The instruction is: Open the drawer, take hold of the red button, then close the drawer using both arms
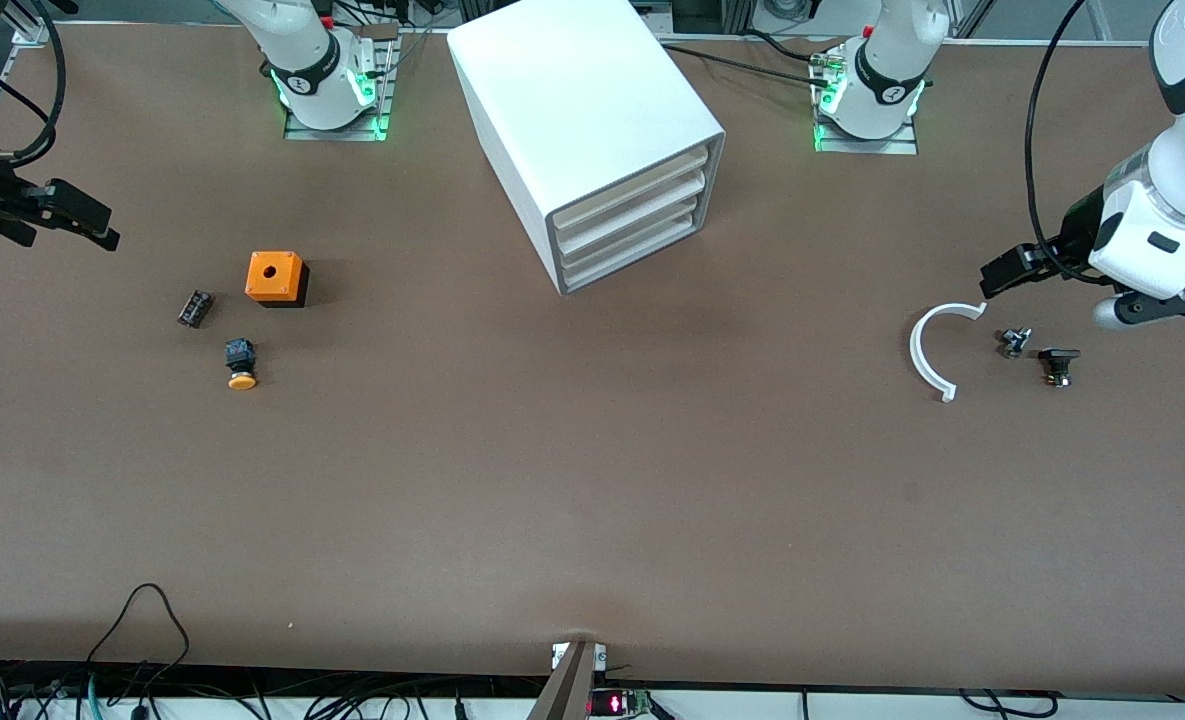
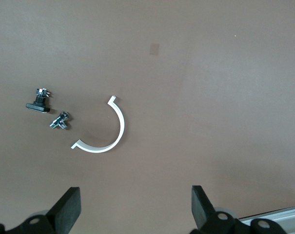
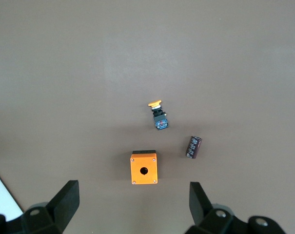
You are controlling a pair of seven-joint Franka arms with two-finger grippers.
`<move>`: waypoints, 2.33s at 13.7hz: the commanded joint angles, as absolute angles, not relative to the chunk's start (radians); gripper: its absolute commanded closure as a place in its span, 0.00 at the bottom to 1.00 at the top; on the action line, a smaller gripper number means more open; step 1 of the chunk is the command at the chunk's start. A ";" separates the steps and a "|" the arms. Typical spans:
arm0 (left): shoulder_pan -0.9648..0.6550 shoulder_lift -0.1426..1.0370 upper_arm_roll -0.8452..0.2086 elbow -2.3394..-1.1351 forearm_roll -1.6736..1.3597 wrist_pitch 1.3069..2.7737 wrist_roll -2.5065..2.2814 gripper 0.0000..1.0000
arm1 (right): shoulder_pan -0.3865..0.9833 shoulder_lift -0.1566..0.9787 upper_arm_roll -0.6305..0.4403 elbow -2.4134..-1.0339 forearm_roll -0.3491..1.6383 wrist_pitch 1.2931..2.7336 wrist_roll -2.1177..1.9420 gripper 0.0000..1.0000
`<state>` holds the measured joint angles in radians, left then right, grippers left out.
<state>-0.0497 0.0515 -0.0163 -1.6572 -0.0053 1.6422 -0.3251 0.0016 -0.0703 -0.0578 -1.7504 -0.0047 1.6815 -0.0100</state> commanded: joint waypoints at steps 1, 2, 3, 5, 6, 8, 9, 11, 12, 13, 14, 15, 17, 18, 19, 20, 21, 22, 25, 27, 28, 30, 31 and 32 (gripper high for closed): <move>-0.052 0.066 -0.018 -1.614 0.017 1.608 -0.307 0.00 | -0.008 -0.061 -0.049 -1.732 -0.011 1.671 -0.026 0.00; -0.055 0.077 -0.018 -1.597 0.017 1.606 -0.307 0.00 | -0.008 -0.061 -0.049 -1.732 -0.006 1.672 -0.026 0.00; -0.055 0.081 -0.018 -1.595 0.017 1.600 -0.307 0.00 | -0.008 -0.061 -0.049 -1.730 -0.005 1.672 -0.025 0.00; -0.054 0.081 -0.018 -1.595 0.015 1.597 -0.307 0.00 | -0.008 -0.061 -0.049 -1.730 -0.003 1.672 -0.025 0.00; -0.054 0.083 -0.018 -1.595 0.015 1.597 -0.307 0.00 | -0.008 -0.061 -0.049 -1.730 -0.005 1.672 -0.025 0.00; -0.054 0.083 -0.018 -1.595 0.017 1.597 -0.307 0.00 | -0.008 -0.061 -0.049 -1.730 -0.009 1.675 -0.025 0.00; -0.054 0.083 -0.018 -1.594 0.017 1.597 -0.307 0.00 | -0.009 -0.061 -0.051 -1.730 -0.008 1.671 -0.025 0.00; -0.054 0.083 -0.018 -1.594 0.017 1.597 -0.307 0.00 | -0.009 -0.060 -0.051 -1.727 -0.008 1.671 -0.025 0.00; -0.054 0.083 -0.018 -1.594 0.015 1.597 -0.307 0.00 | -0.009 -0.060 -0.051 -1.727 -0.008 1.671 -0.025 0.00; -0.054 0.083 -0.018 -1.594 0.015 1.597 -0.307 0.00 | -0.009 -0.060 -0.051 -1.727 -0.006 1.671 -0.023 0.00; -0.054 0.083 -0.018 -1.594 0.015 1.597 -0.307 0.00 | -0.008 -0.060 -0.051 -1.727 -0.008 1.671 -0.023 0.00; -0.054 0.083 -0.018 -1.594 0.015 1.597 -0.307 0.00 | -0.008 -0.060 -0.051 -1.727 -0.008 1.675 -0.023 0.00; -0.054 0.083 -0.018 -1.594 0.015 1.597 -0.307 0.00 | -0.009 -0.052 -0.051 -1.726 -0.008 1.684 -0.020 0.00; -0.054 0.083 -0.018 -1.595 0.015 1.597 -0.307 0.00 | -0.009 -0.046 -0.051 -1.721 -0.002 1.692 -0.021 0.00; -0.054 0.083 -0.018 -1.594 0.015 1.597 -0.307 0.00 | -0.006 -0.031 -0.049 -1.706 -0.002 1.693 -0.020 0.00; -0.054 0.083 -0.018 -1.595 0.015 1.595 -0.307 0.00 | -0.003 -0.014 -0.048 -1.697 -0.003 1.694 -0.012 0.00; -0.054 0.083 -0.018 -1.595 0.014 1.595 -0.311 0.00 | 0.005 0.012 -0.048 -1.687 -0.002 1.694 -0.012 0.00; -0.054 0.083 -0.018 -1.595 0.014 1.595 -0.310 0.00 | 0.009 0.027 -0.048 -1.683 -0.002 1.694 -0.012 0.00; -0.054 0.083 -0.018 -1.594 0.015 1.595 -0.307 0.00 | 0.058 0.084 -0.048 -1.675 -0.006 1.695 -0.020 0.00; -0.051 0.083 -0.018 -1.594 0.015 1.595 -0.307 0.00 | 0.077 0.118 -0.048 -1.637 -0.006 1.683 -0.026 0.00; -0.049 0.083 -0.018 -1.594 0.015 1.595 -0.305 0.00 | 0.077 0.120 -0.048 -1.635 -0.006 1.681 -0.028 0.00; -0.046 0.083 -0.017 -1.595 0.015 1.595 -0.304 0.00 | 0.075 0.120 -0.049 -1.635 -0.006 1.681 -0.029 0.00; -0.046 0.084 -0.018 -1.595 0.015 1.595 -0.304 0.00 | 0.072 0.120 -0.051 -1.626 -0.006 1.683 -0.031 0.00; -0.046 0.083 -0.018 -1.594 0.015 1.595 -0.304 0.00 | 0.072 0.124 -0.049 -1.614 -0.003 1.683 -0.034 0.00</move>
